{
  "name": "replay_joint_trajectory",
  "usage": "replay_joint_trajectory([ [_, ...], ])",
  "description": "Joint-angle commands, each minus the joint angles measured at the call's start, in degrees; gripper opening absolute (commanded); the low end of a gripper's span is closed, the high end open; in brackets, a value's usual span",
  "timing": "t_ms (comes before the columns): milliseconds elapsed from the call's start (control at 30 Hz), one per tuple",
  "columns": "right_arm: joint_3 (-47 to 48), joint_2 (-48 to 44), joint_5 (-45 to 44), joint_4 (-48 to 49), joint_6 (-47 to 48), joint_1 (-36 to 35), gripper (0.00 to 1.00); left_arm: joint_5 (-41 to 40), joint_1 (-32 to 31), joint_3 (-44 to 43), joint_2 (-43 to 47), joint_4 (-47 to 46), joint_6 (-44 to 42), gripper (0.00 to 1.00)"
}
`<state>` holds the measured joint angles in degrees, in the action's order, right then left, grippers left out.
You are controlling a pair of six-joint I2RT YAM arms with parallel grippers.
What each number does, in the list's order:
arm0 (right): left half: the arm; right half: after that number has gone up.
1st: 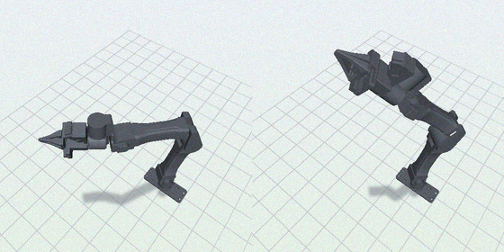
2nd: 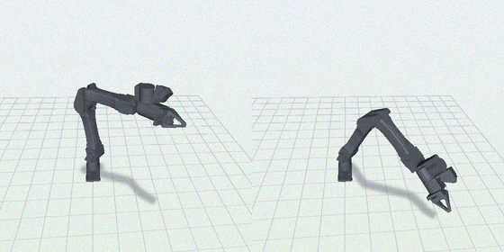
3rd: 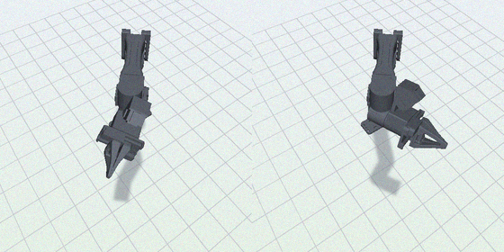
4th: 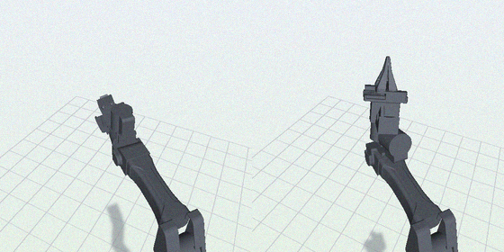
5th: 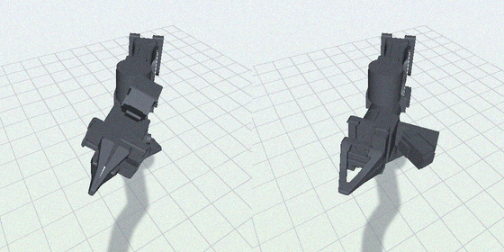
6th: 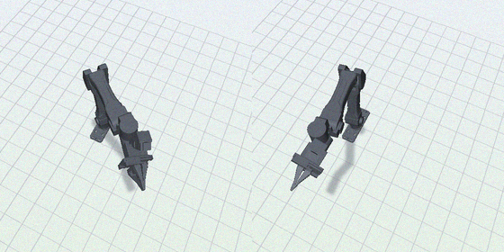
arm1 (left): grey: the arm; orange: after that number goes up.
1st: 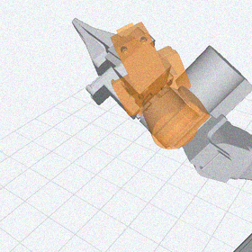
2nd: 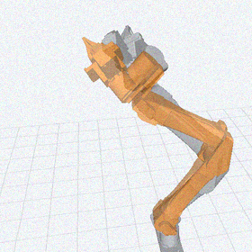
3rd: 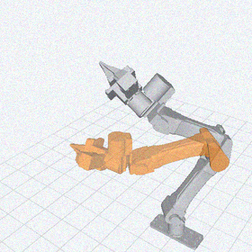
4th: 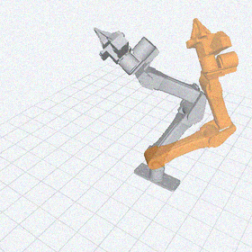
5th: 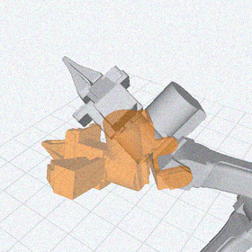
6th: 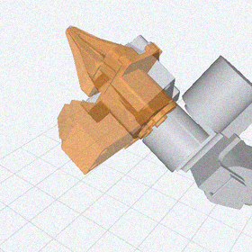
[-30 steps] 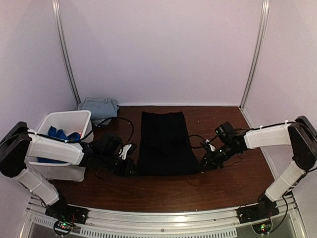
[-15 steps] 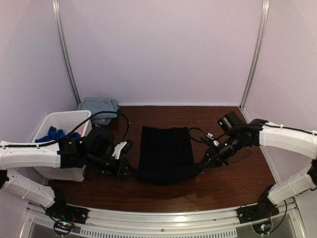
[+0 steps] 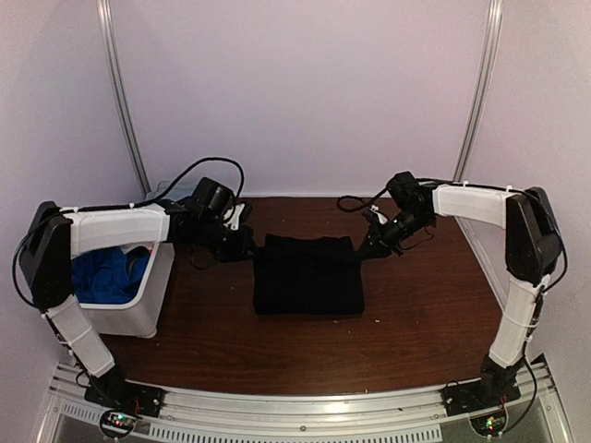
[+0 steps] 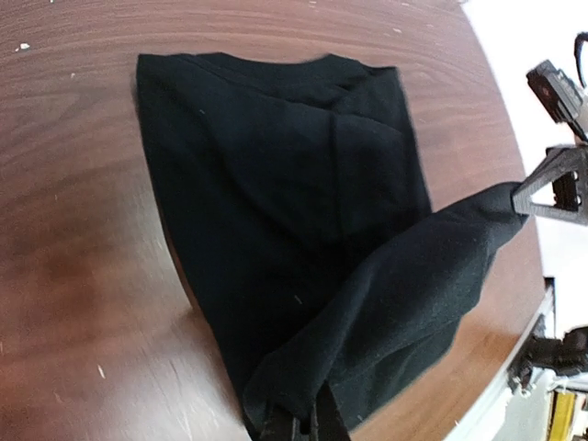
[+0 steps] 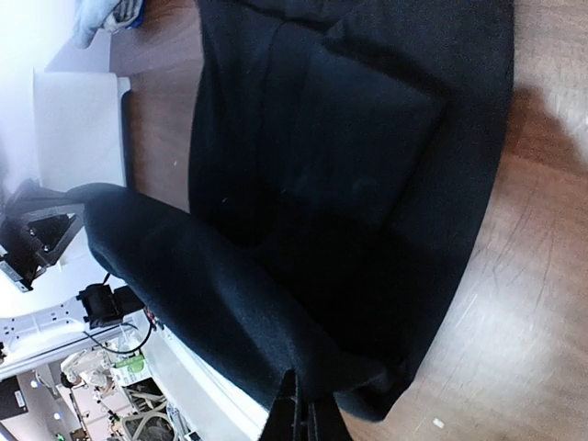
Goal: Fold and stack the mixed laundry pile
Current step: Fold the 2/3-rectangle-folded T-shirt at the center of the board.
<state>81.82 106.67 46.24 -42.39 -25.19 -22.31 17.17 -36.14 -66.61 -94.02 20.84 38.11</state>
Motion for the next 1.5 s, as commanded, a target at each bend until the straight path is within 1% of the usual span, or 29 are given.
replay_joint_trajectory([
  [0, 4.3, 7.1, -1.3, 5.8, 1.1, 2.2, 0.00, -0.4, 2.4, -5.2, -9.3, -4.6, -3.1, 0.00],
  [100, 8.0, 13.0, -1.7, 8.2, 0.9, 2.7, 0.00, -0.3, 2.7, -7.6, -16.0, -6.0, -3.5, 0.00],
  [200, 10.0, 17.5, -1.2, 9.5, 1.1, 2.6, 0.00, -1.3, 2.7, -7.5, -19.6, -8.1, -3.2, 0.00],
  [300, 7.3, 18.5, -1.1, 10.9, 1.7, 2.3, 0.00, -0.8, 2.8, -7.0, -21.9, -8.7, -3.1, 0.00],
  [333, 5.6, 17.9, -1.2, 11.2, 1.9, 2.1, 0.00, 0.0, 2.7, -5.6, -21.9, -9.7, -2.8, 0.00],
  [433, -0.9, 13.9, -0.9, 12.2, 2.0, 1.2, 0.00, 1.6, 1.6, 0.0, -18.7, -11.4, -3.0, 0.00],
  [467, -4.7, 11.1, -0.8, 12.6, 1.9, 0.8, 0.00, 1.9, 1.0, 2.1, -16.8, -11.4, -3.4, 0.00],
  [633, -16.7, -3.1, -0.1, 13.0, -0.7, -0.9, 0.00, 2.5, -0.5, 11.4, -3.5, -10.2, -3.0, 0.00],
  [700, -18.7, -7.8, -0.4, 11.6, -1.3, -0.9, 0.00, 2.5, -0.5, 12.2, 1.4, -8.2, -3.2, 0.00],
  [767, -19.6, -11.0, -0.5, 10.3, -2.0, -0.8, 0.00, 2.1, -0.5, 11.4, 3.9, -5.8, -3.9, 0.00],
  [867, -19.3, -13.7, -0.7, 8.3, -2.7, -0.7, 0.00, 1.6, -0.4, 9.4, 4.9, -3.6, -4.6, 0.00],
  [933, -17.4, -13.7, -1.3, 6.7, -2.0, 0.0, 0.00, 1.6, -0.2, 7.8, 4.4, -3.2, -4.9, 0.00],
  [1100, -10.4, -9.7, -1.6, 5.3, 0.0, 3.5, 0.00, 2.3, 1.7, 2.8, 0.5, -3.8, -5.6, 0.00],
  [1233, -3.9, -2.5, -1.4, 7.0, 0.5, 5.5, 0.00, 2.5, 3.6, -2.6, -5.4, -5.6, -6.5, 0.00],
  [1300, -1.1, 2.0, -0.5, 9.0, 0.2, 5.7, 0.00, 3.2, 4.9, -4.7, -9.3, -7.0, -6.4, 0.00],
  [1467, 2.2, 12.6, 0.7, 20.2, -4.4, 5.8, 0.00, 2.6, 6.8, -9.3, -20.0, -11.1, -5.6, 0.00],
])
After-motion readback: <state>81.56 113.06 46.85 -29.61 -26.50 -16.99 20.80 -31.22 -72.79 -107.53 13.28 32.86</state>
